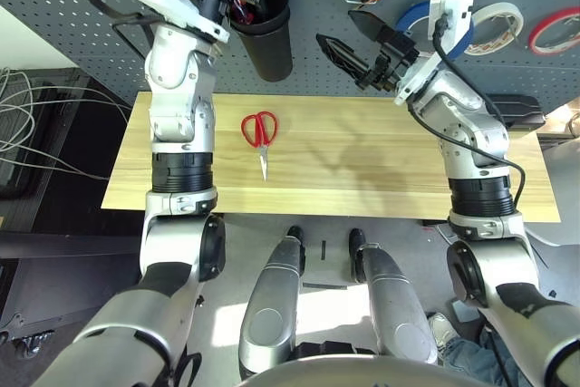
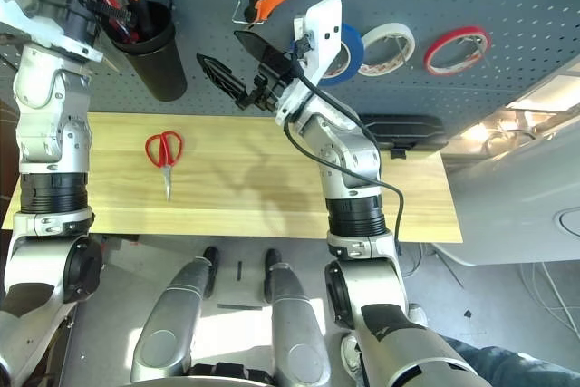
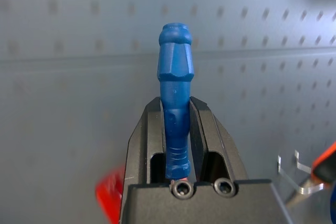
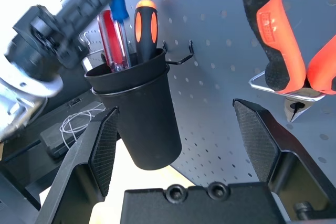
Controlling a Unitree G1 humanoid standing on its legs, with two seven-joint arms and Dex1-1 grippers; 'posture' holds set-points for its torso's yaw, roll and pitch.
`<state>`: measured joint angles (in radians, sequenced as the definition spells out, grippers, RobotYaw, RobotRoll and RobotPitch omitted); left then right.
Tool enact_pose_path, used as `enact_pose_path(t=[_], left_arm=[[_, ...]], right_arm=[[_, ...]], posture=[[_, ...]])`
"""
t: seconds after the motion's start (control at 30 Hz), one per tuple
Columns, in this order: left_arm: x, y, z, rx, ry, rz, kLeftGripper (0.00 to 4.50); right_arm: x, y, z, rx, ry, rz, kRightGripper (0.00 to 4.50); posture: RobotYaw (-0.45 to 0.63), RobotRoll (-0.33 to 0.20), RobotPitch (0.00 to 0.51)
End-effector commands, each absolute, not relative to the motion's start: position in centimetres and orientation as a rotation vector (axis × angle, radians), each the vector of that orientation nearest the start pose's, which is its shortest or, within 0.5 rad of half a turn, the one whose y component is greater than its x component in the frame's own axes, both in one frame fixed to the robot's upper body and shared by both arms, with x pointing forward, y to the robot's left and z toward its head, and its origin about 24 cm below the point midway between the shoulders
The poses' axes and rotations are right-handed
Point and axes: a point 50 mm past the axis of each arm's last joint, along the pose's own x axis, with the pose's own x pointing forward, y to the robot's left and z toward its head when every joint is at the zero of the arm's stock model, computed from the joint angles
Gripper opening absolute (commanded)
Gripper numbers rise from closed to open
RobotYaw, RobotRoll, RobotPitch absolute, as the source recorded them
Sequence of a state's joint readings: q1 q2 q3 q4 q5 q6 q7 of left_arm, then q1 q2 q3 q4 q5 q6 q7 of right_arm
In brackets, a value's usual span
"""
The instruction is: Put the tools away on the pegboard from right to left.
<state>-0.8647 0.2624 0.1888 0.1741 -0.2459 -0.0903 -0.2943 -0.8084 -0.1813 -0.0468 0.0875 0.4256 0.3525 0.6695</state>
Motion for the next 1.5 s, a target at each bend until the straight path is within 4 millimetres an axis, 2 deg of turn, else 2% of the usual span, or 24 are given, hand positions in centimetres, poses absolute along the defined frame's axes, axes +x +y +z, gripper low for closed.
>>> enact_pose_path(t=[0.03,0.57,0.77,0.97,1.2,1.3,1.4,1.5], left_arm=[[34.3,16.6,28.0,0.024,-0.759,-0.282,0.53],[34.8,17.0,27.1,0.03,-0.701,-0.246,0.53],[34.7,16.9,27.5,0.018,-0.723,-0.252,2.48],[32.9,16.2,30.2,0.051,-0.921,-0.291,4.36],[30.7,15.3,32.7,0.198,-1.135,-0.28,4.46],[29.3,13.5,33.4,0.315,-1.219,-0.355,4.46],[29.1,11.1,32.1,0.393,-1.151,-0.513,4.46],[29.1,9.4,30.2,0.392,-1.064,-0.639,4.46]], right_arm=[[33.2,-9.0,24.1,0.088,-0.392,0.988,4.5],[32.6,-8.5,25.1,0.063,-0.441,1.024,4.5],[32.7,-8.6,25.1,0.06,-0.438,1.02,4.5],[32.8,-8.7,24.9,0.057,-0.433,1.014,4.5],[32.9,-9.2,24.2,0.049,-0.409,0.998,4.5],[32.8,-10.2,23.2,0.03,-0.374,0.985,4.5],[32.7,-11.8,21.5,-0.029,-0.313,0.967,4.5],[33.0,-13.6,19.7,-0.052,-0.252,0.918,4.5]], posture=[[0.11,0.0,0.364],[0.11,0.0,0.364],[0.11,0.0,0.364],[0.11,0.0,0.363],[0.11,0.0,0.364],[0.11,0.0,0.365],[0.11,0.0,0.364],[0.1,0.0,0.362]])
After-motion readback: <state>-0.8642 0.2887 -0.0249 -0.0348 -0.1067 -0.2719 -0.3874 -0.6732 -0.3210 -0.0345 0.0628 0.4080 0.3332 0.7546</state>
